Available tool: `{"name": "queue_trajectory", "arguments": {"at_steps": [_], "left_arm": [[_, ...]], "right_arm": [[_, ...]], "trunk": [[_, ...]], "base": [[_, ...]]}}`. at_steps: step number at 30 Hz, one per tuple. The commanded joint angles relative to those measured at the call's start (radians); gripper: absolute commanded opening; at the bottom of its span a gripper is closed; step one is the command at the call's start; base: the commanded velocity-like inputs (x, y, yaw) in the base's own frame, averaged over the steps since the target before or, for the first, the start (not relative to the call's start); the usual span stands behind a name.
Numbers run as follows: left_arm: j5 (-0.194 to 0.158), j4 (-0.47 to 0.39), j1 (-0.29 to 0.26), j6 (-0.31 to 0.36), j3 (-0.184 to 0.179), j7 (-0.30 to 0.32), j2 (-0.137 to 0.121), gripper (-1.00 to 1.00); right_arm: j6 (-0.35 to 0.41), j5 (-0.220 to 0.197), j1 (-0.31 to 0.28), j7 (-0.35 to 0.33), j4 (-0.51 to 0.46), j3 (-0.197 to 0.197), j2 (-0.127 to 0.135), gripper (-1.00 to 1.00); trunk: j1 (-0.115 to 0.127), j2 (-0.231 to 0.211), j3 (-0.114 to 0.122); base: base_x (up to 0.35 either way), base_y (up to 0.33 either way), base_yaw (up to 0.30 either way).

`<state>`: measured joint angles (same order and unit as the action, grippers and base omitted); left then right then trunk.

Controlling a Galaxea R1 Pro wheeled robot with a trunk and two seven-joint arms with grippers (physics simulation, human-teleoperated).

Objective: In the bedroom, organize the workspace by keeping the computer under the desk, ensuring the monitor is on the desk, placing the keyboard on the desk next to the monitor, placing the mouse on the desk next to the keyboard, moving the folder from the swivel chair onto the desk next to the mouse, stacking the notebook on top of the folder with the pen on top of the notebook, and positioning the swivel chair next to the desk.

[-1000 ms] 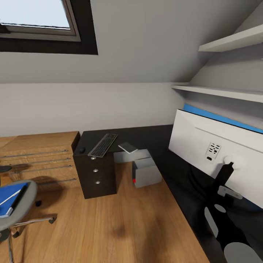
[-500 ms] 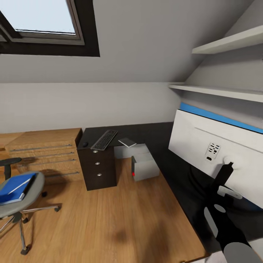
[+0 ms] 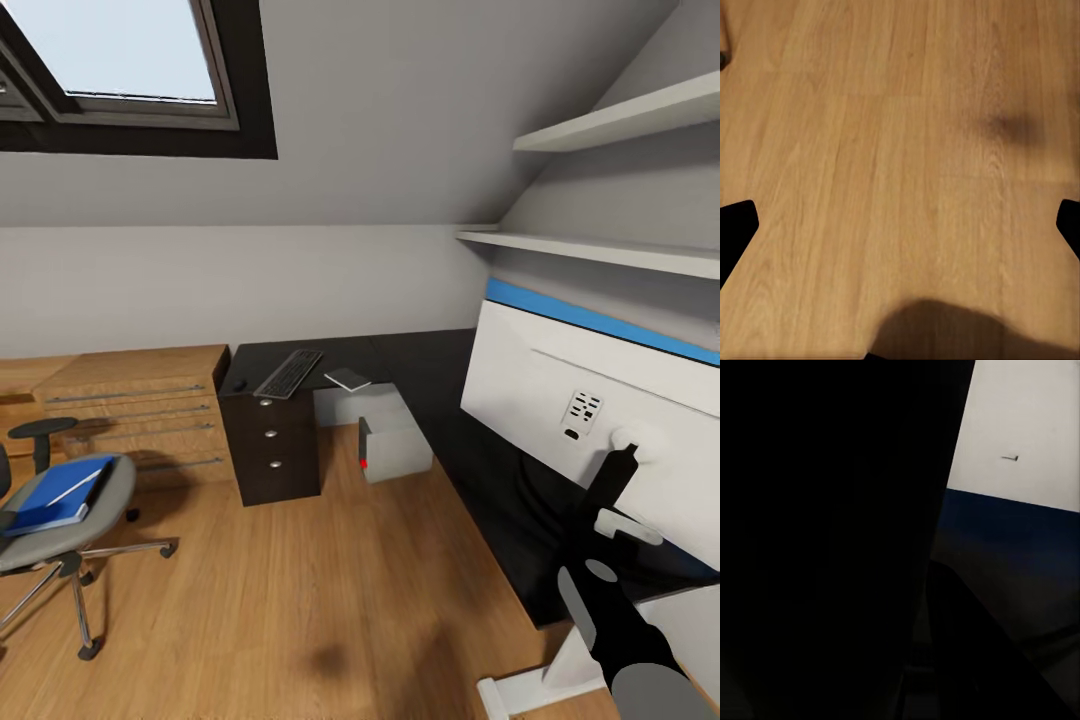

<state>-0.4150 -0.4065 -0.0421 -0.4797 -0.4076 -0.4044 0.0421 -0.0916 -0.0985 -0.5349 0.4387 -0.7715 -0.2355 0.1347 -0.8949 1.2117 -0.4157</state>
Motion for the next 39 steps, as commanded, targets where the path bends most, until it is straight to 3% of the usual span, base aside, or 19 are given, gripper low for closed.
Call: {"name": "queue_trajectory", "arguments": {"at_steps": [1, 9, 10, 29, 35, 39], "left_arm": [[-0.005, 0.000, -0.001, -0.004, -0.008, -0.008, -0.001, 1.00], [-0.005, 0.000, -0.001, -0.004, -0.008, -0.008, -0.001, 1.00], [-0.005, 0.000, -0.001, -0.004, -0.008, -0.008, -0.001, 1.00], [-0.005, 0.000, -0.001, -0.004, -0.008, -0.008, -0.002, 1.00], [-0.005, 0.000, -0.001, -0.004, -0.008, -0.008, -0.002, 1.00], [-0.005, 0.000, -0.001, -0.004, -0.008, -0.008, -0.002, 1.00]], "right_arm": [[-0.010, -0.066, 0.000, 0.004, 0.002, -0.004, 0.000, -1.00], [-0.010, -0.065, 0.000, 0.005, 0.003, -0.004, 0.000, -1.00], [-0.010, -0.064, 0.000, 0.005, 0.003, -0.004, 0.000, 1.00], [-0.008, -0.064, 0.000, -0.004, 0.001, 0.000, 0.000, 1.00], [-0.010, -0.064, 0.000, -0.026, 0.001, 0.063, 0.000, 1.00], [-0.011, -0.064, 0.000, -0.029, 0.001, 0.074, 0.000, 1.00]], "trunk": [[0.000, 0.001, -0.001], [0.000, 0.001, -0.001], [0.000, 0.001, -0.001], [0.000, 0.001, -0.001], [0.000, 0.001, -0.001], [0.000, 0.001, -0.001]], "base": [[-0.036, -0.015, 0.000], [-0.009, -0.004, 0.000], [-0.001, -0.001, 0.000], [0.000, 0.000, 0.000], [0.000, 0.000, 0.000], [0.000, 0.000, 0.000]]}}
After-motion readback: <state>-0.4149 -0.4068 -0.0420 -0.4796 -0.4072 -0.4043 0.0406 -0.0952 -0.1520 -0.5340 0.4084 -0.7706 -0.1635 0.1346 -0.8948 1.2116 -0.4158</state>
